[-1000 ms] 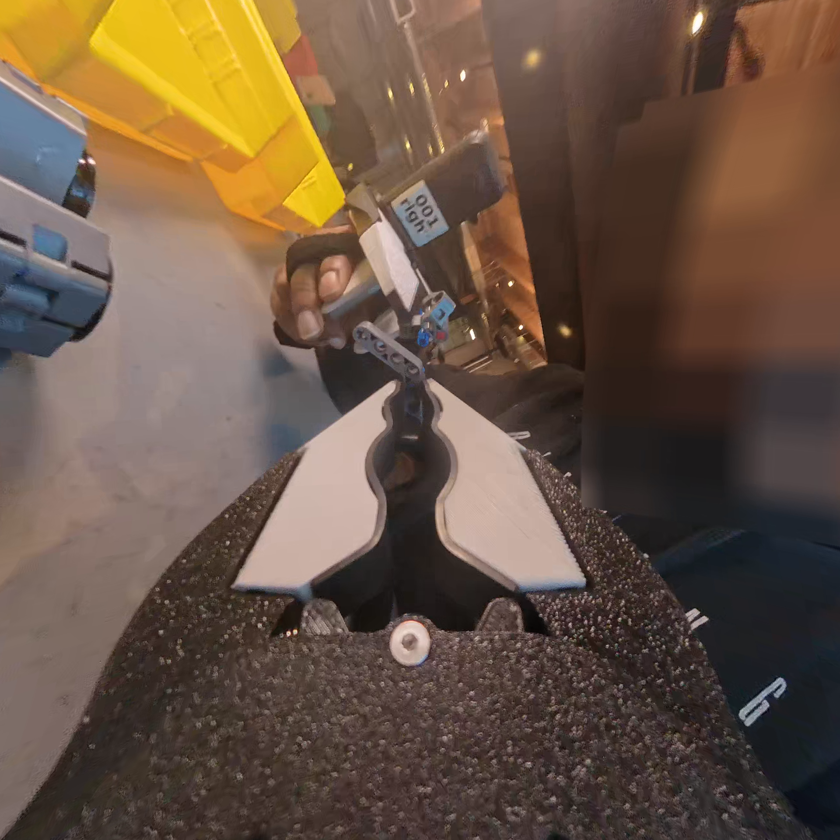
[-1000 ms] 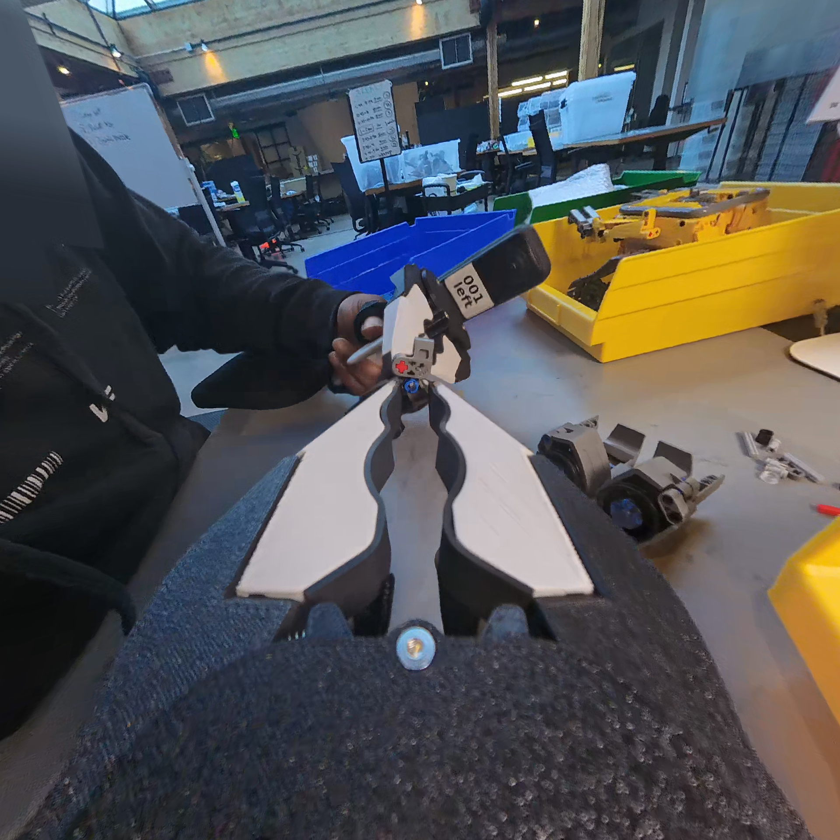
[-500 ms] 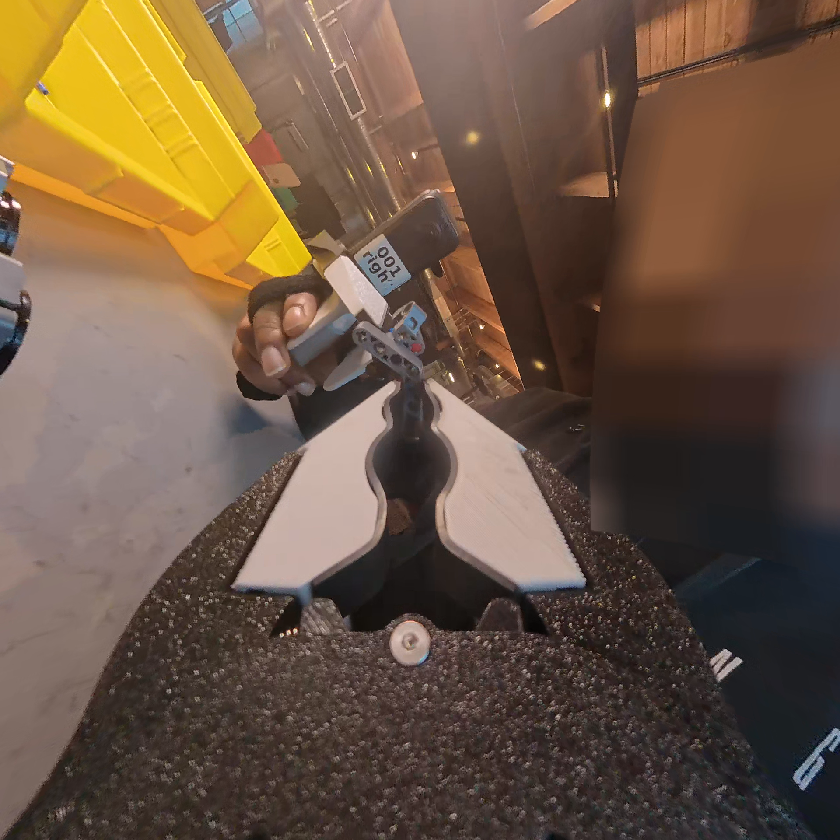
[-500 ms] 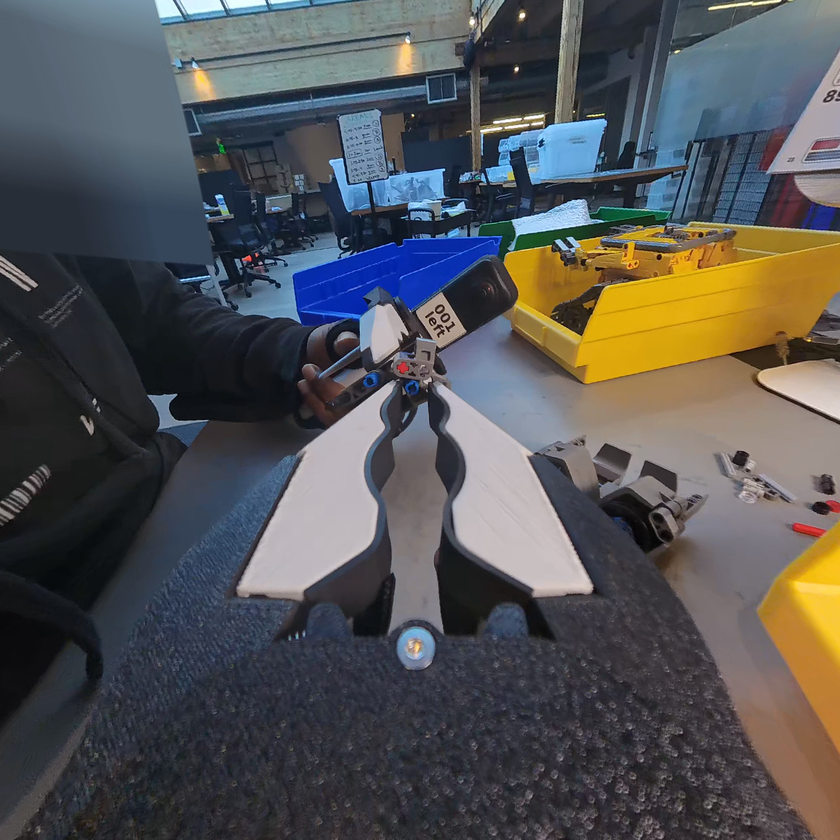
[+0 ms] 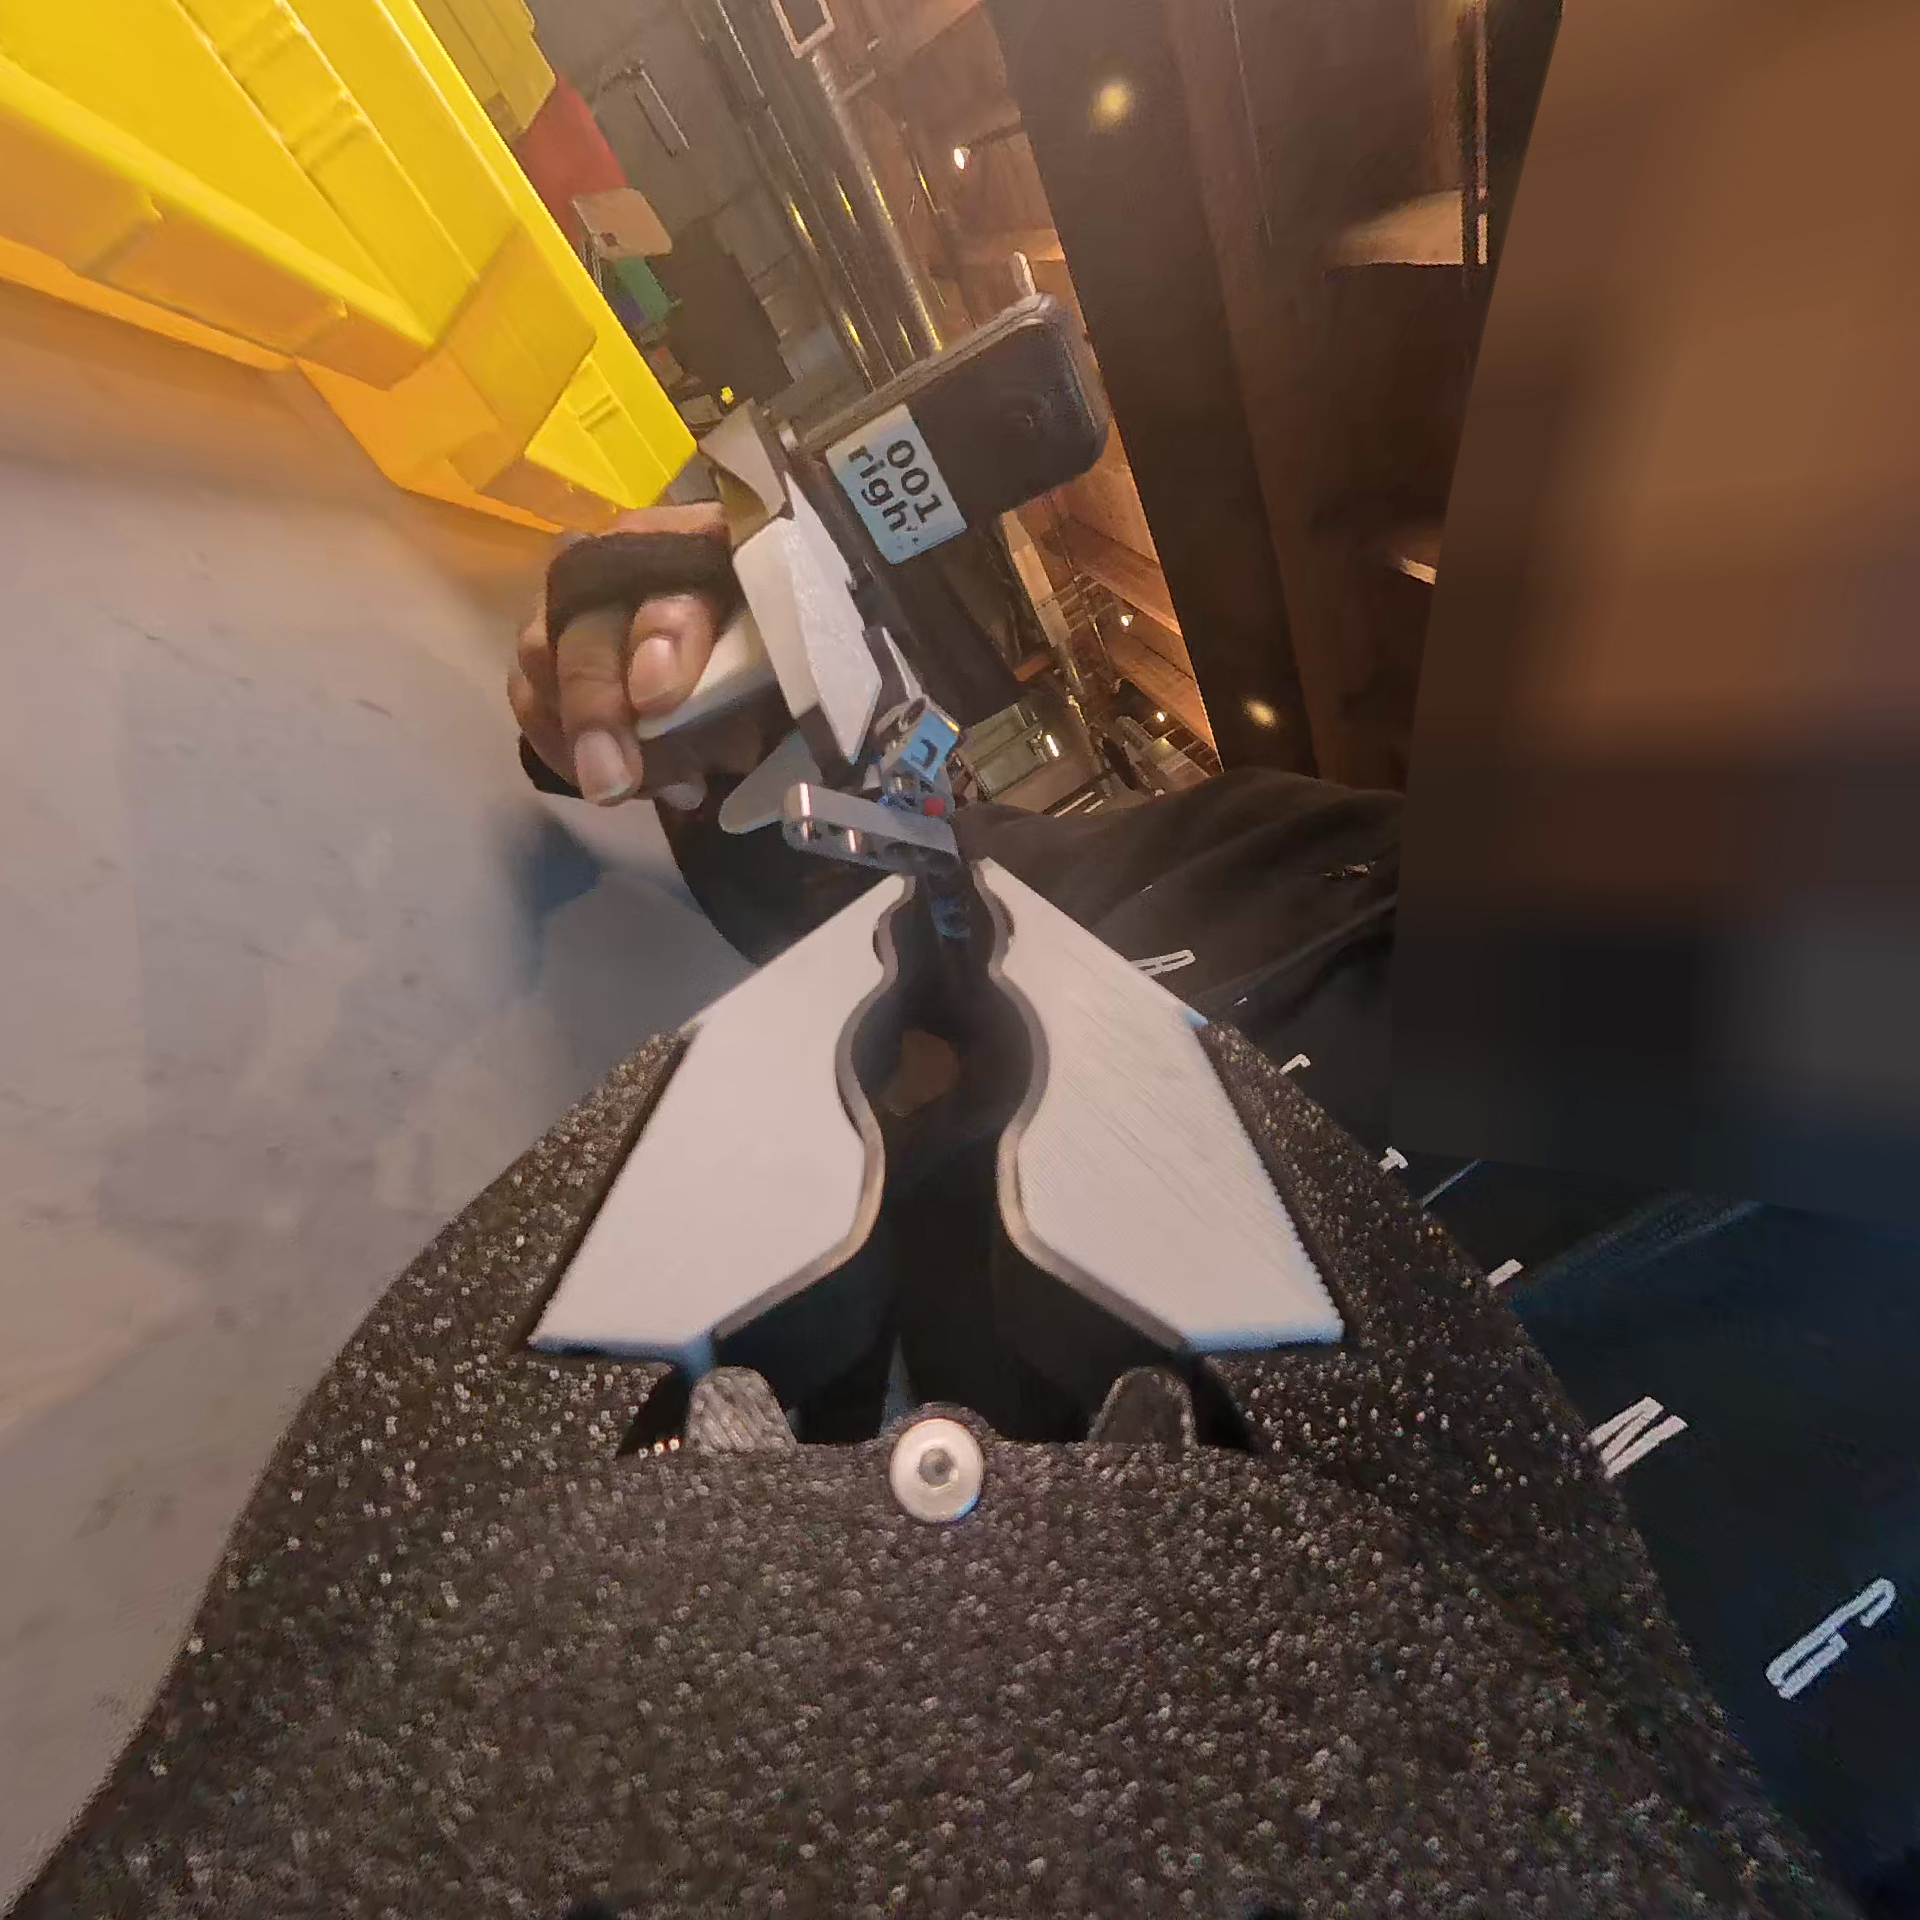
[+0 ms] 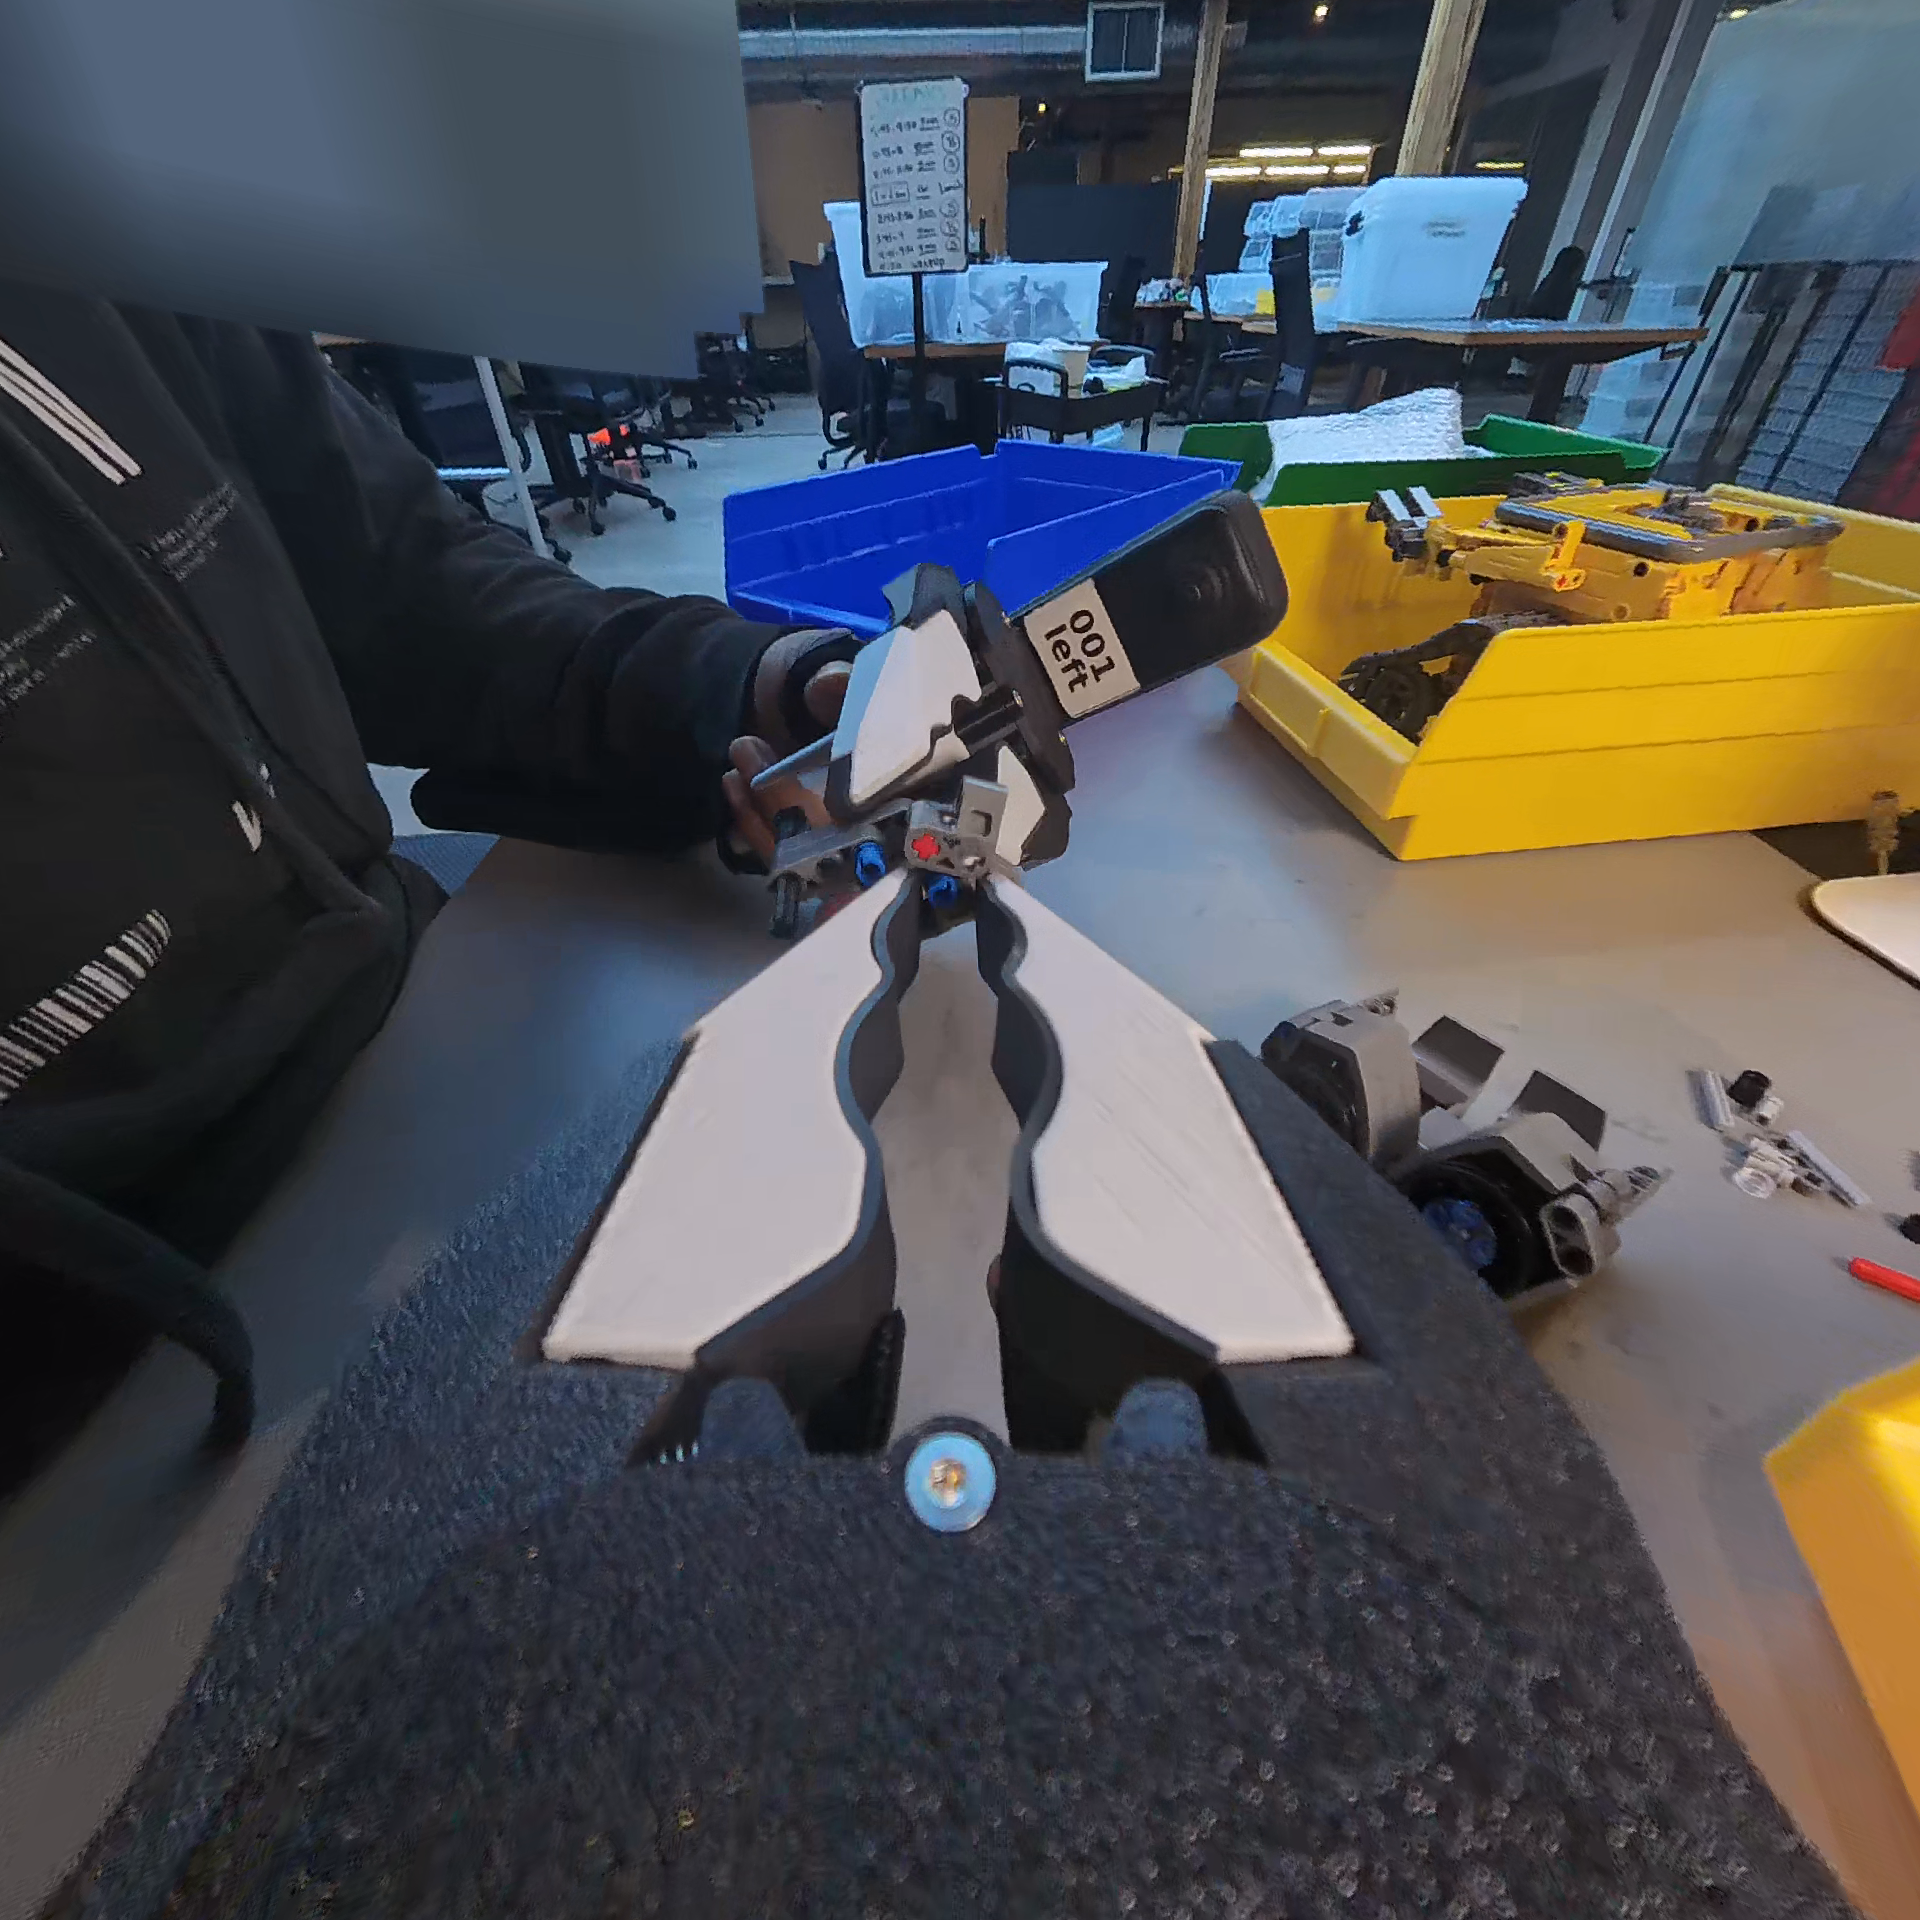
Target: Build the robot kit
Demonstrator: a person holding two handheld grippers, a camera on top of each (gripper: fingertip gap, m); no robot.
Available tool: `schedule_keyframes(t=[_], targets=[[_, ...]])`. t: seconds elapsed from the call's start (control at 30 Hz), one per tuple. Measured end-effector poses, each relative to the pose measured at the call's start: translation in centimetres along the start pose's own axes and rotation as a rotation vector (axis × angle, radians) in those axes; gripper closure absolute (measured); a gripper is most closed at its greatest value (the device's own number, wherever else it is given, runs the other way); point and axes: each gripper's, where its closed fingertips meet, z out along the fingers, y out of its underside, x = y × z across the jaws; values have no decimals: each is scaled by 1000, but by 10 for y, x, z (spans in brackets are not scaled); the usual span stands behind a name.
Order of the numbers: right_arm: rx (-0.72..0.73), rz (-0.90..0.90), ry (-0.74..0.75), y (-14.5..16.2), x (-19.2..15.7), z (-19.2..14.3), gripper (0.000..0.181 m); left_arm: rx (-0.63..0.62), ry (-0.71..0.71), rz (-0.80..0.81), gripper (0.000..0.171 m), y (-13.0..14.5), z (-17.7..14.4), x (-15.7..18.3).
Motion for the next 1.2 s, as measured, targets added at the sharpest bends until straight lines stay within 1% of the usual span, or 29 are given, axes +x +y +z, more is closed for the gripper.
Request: schedule_keyframes(t=[0.1,0.17,0.23,0.33,0.37,0.4,0.53,0.63,0.73,0.8,0.9,0.97,1.1,1.2], targets=[[-49,-49,-18,4,-6,0,173,-49,-19,-2,164,9,1,-3],[-80,-64,-53,8,-12,0,173,-105,-45,35,165,17,3,-5],[-113,-48,-86,13,-17,1,174,-177,-114,98,165,26,2,-10],[-225,-19,-145,34,-25,3,174,-358,-300,240,165,46,-2,-28],[-234,-5,-161,37,-28,4,174,-388,-326,259,165,49,-3,-30],[-227,4,-159,37,-28,5,174,-391,-335,260,165,48,-4,-30],[-245,-5,-134,41,-25,9,174,-366,-323,228,166,49,-8,-32],[-186,21,-139,33,-27,12,175,-308,-222,180,166,45,-6,-22],[-188,35,-167,34,-31,12,175,-307,-180,162,166,47,-3,-19],[-154,53,-177,28,-32,12,175,-273,-120,128,166,44,-2,-13],[-172,57,-173,32,-32,13,175,-273,-127,117,166,45,-3,-16],[-154,89,-158,29,-27,13,175,-218,-99,86,166,38,-3,-15],[-75,123,-83,15,-12,12,174,-110,-41,39,165,19,-5,-9],[-64,131,-84,12,-11,10,174,-91,-26,27,165,18,-3,-8]])
